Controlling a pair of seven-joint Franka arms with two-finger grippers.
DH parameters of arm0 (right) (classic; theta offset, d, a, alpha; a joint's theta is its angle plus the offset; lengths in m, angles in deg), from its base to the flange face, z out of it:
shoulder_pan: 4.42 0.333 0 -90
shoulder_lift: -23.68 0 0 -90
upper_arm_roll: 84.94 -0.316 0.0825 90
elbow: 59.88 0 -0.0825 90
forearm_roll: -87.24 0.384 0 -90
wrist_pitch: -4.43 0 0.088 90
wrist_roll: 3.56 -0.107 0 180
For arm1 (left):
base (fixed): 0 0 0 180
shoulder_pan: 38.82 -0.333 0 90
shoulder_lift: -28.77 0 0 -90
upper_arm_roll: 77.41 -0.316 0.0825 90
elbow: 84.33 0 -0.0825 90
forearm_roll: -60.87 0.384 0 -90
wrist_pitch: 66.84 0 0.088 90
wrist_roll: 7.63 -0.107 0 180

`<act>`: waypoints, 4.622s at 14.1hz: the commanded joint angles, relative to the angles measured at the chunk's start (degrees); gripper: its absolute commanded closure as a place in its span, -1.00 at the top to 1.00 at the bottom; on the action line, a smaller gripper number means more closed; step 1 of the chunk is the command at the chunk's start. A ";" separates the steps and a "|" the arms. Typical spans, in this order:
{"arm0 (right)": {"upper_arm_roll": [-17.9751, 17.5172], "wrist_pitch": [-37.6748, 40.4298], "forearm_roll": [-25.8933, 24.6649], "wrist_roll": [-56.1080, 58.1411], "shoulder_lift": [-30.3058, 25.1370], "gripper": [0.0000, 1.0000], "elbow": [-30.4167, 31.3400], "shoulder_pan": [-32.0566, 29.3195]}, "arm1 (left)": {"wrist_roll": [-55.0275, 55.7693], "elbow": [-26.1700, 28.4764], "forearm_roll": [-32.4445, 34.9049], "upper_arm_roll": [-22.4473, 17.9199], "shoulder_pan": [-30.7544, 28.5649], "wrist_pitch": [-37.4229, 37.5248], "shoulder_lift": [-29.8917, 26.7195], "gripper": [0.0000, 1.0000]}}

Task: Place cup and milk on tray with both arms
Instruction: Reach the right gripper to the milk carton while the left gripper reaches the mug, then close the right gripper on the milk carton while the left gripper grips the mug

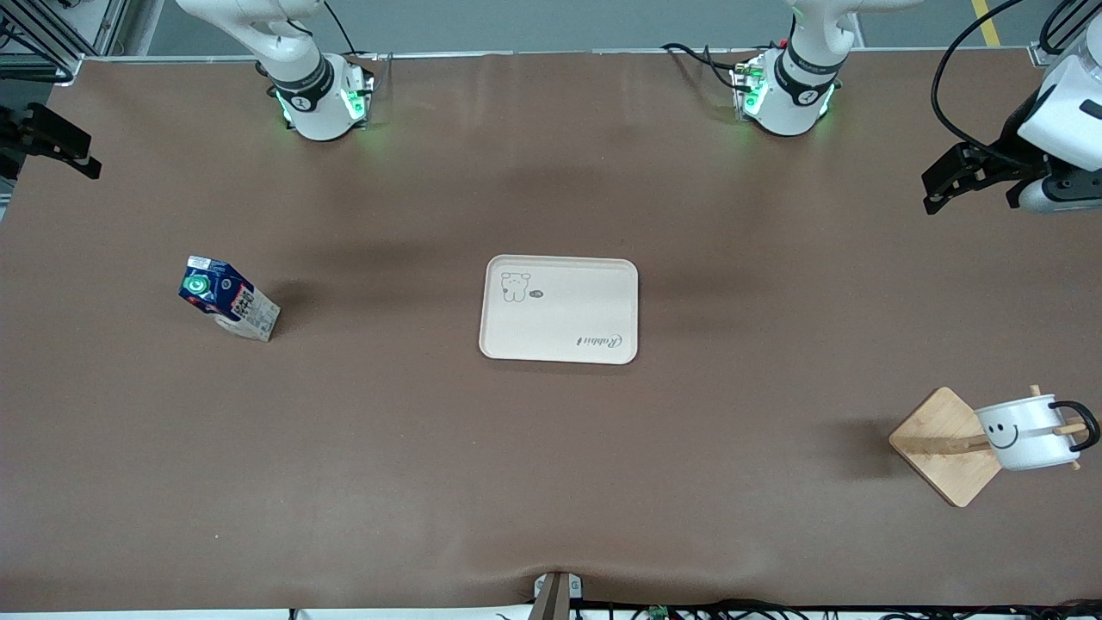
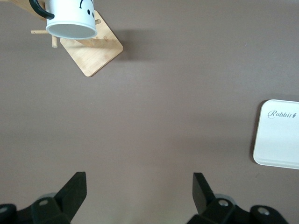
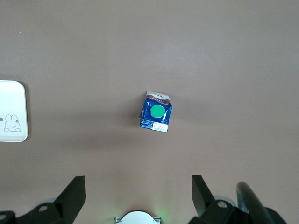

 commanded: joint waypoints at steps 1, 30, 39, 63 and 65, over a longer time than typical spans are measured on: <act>-0.48 0.54 0.20 0.38 0.52 1.00 -1.05 -0.82 | -1.28 -1.18 -0.86 -0.04 -0.31 1.42 0.25 1.00; -0.48 -2.25 -0.76 0.82 19.33 1.00 -1.16 -5.66 | 17.00 24.28 1.86 -0.92 -10.67 -53.74 8.95 1.00; -0.56 -15.61 0.03 0.55 17.66 1.00 15.20 -5.39 | 16.82 28.88 1.86 -1.00 -12.09 -75.03 12.89 0.75; -0.65 -30.56 1.96 -7.80 13.88 1.00 31.02 -4.42 | 16.30 22.81 8.44 -1.53 -12.96 -87.18 23.27 0.26; -0.65 -32.32 1.88 -7.80 13.71 1.00 32.25 -4.34 | 16.30 22.72 8.89 -1.44 -13.23 -87.18 23.36 0.14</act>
